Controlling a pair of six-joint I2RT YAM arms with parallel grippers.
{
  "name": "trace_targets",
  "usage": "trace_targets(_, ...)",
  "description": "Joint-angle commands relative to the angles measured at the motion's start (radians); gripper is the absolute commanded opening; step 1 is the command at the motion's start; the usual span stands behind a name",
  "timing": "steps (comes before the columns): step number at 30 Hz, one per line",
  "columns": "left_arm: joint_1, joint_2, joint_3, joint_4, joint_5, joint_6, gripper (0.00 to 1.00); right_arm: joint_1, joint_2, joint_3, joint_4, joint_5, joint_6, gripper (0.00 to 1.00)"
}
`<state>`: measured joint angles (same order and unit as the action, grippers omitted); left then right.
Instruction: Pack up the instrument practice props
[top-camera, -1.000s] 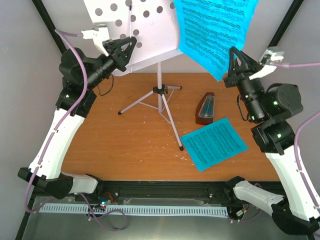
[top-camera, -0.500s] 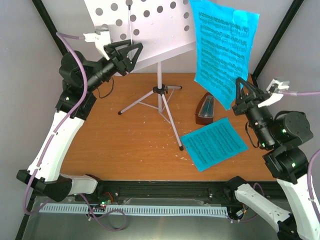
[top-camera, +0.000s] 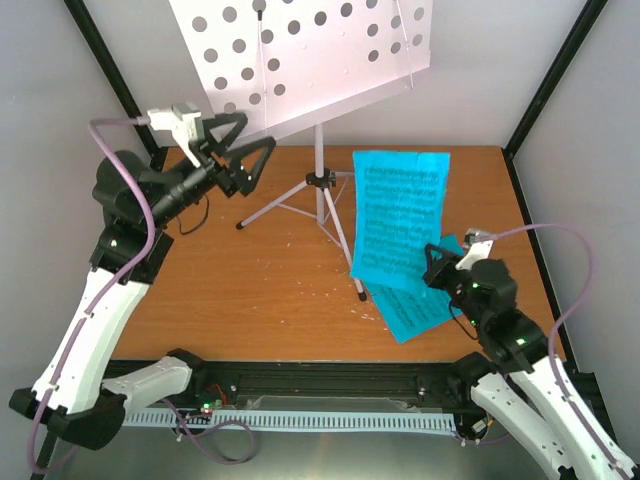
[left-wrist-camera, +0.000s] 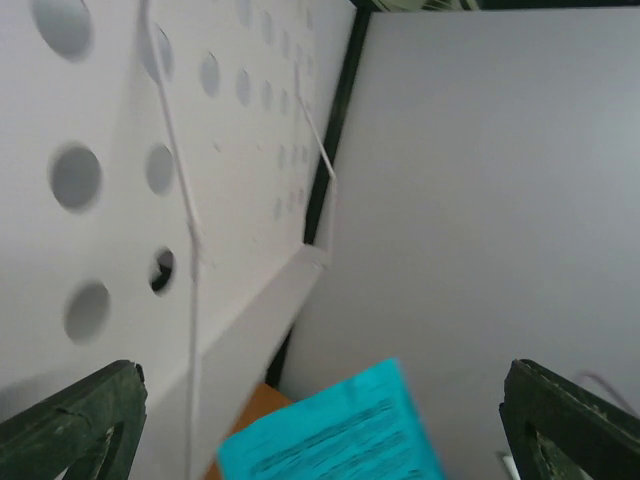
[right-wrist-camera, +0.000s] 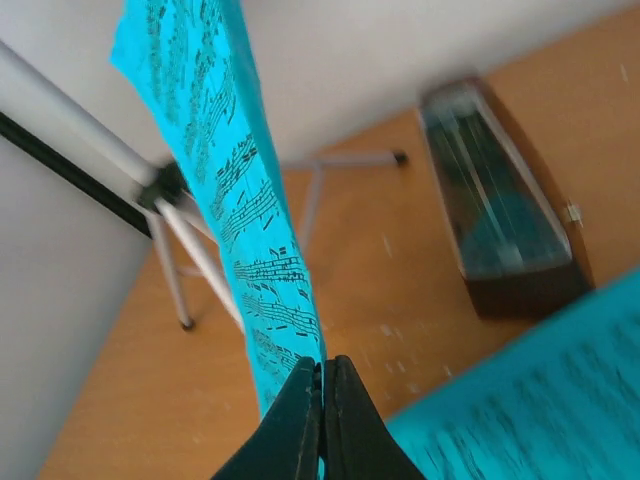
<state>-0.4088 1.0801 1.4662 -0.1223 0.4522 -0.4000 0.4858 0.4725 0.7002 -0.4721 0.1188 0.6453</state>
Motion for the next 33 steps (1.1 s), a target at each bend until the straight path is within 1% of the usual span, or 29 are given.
trace_targets(1, -0.001, -0.07, -0.127, 0.113, 0.123, 0.021, 0.97, -0.001, -0.012, -0.176, 0.079, -0.002, 0.176, 0.03)
trace_targets(4, -0.001, -0.089, -0.193, 0.145, 0.188, 0.003, 0.97, -0.001, -0.005, -0.269, 0.095, 0.035, 0.231, 0.03)
trace_targets(7, -0.001, -0.111, -0.251, 0.163, 0.228, 0.015, 0.99, -0.001, -0.014, -0.306, 0.042, 0.12, 0.257, 0.03)
trace_targets(10, 0.0, -0.142, -0.299, 0.128, 0.186, 0.077, 0.99, -0.001, 0.0, -0.259, -0.049, 0.201, 0.236, 0.03)
trace_targets(12, 0.002, -0.15, -0.322, 0.107, 0.157, 0.086, 0.99, -0.001, 0.032, -0.21, -0.135, 0.271, 0.238, 0.03)
trace_targets(15, 0.002, -0.15, -0.351, 0.115, 0.187, 0.073, 0.99, -0.001, 0.056, -0.179, -0.198, 0.353, 0.265, 0.03)
trace_targets(18, 0.002, -0.15, -0.381, 0.123, 0.222, 0.056, 0.99, -0.002, 0.046, -0.186, -0.235, 0.404, 0.372, 0.03)
trace_targets(25, 0.002, -0.185, -0.441, 0.101, 0.23, 0.041, 0.99, -0.001, -0.017, -0.27, -0.243, 0.436, 0.6, 0.03)
trace_targets(33, 0.002, -0.222, -0.523, 0.125, 0.244, -0.019, 0.99, -0.001, -0.047, -0.282, -0.372, 0.502, 0.81, 0.03)
